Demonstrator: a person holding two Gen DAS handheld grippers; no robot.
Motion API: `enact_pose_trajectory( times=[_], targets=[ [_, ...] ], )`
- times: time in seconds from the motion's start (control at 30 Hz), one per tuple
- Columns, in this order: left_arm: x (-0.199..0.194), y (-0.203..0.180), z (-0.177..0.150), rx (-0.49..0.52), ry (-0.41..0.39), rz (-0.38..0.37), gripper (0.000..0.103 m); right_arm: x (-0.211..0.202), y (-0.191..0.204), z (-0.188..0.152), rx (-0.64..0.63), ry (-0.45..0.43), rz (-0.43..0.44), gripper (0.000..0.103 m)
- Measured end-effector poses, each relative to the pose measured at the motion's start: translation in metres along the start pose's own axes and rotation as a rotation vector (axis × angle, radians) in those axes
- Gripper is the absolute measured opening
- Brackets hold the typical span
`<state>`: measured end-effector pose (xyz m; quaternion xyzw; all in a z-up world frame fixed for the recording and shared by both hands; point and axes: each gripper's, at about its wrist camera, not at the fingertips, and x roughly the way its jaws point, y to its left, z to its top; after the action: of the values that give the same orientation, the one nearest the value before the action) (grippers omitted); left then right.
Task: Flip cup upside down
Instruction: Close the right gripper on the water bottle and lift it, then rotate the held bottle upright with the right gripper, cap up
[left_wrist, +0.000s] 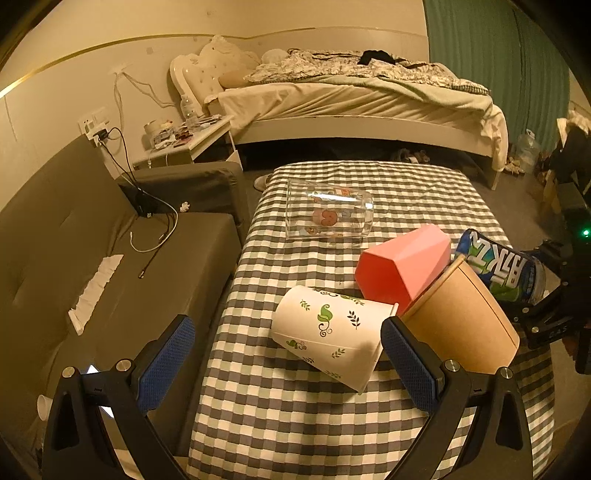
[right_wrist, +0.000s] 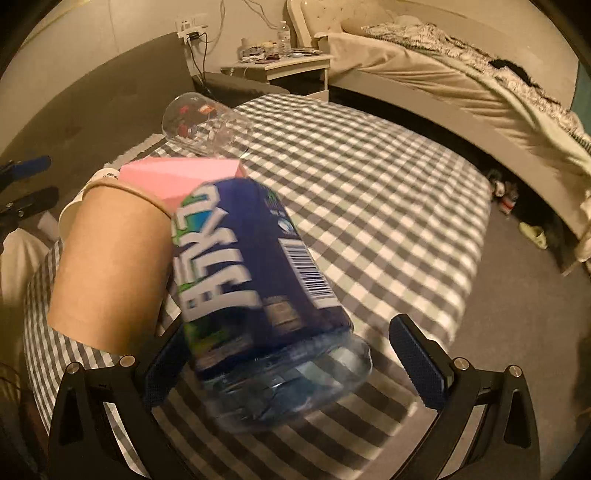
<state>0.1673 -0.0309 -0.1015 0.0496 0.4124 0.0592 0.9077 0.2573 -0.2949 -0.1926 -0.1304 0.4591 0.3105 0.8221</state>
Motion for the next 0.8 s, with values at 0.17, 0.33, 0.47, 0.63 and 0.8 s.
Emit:
enact_pose_trajectory(
  times=[0.17,0.33,0.47,0.63,0.8],
  targets=[
    [-0.002,-0.004,-0.003,0.008,0.008,0.002,0.103,0.001,0.003,-0.005,0.018,-0.008,0.037,0.077],
    [-0.021,-0.004,-0.006,0.009,-0.017,-0.007,0.103,-0.021,0.014,-0.014,0.025,-0.031,-0.01,0.074],
    [-0.046,0.003,-0.009,-0.004,-0.052,-0.019,0.103,-0.06,0.029,-0.021,0.063,-0.07,-0.074,0.074],
    [-0.081,0.016,-0.021,-0.013,-0.099,-0.037,0.103,-0.119,0.063,-0.036,0.132,-0.159,-0.126,0.072],
    [-0.102,0.032,-0.043,-0.031,-0.11,-0.039,0.103,-0.155,0.135,-0.053,0.142,-0.217,-0.163,0.072]
  ],
)
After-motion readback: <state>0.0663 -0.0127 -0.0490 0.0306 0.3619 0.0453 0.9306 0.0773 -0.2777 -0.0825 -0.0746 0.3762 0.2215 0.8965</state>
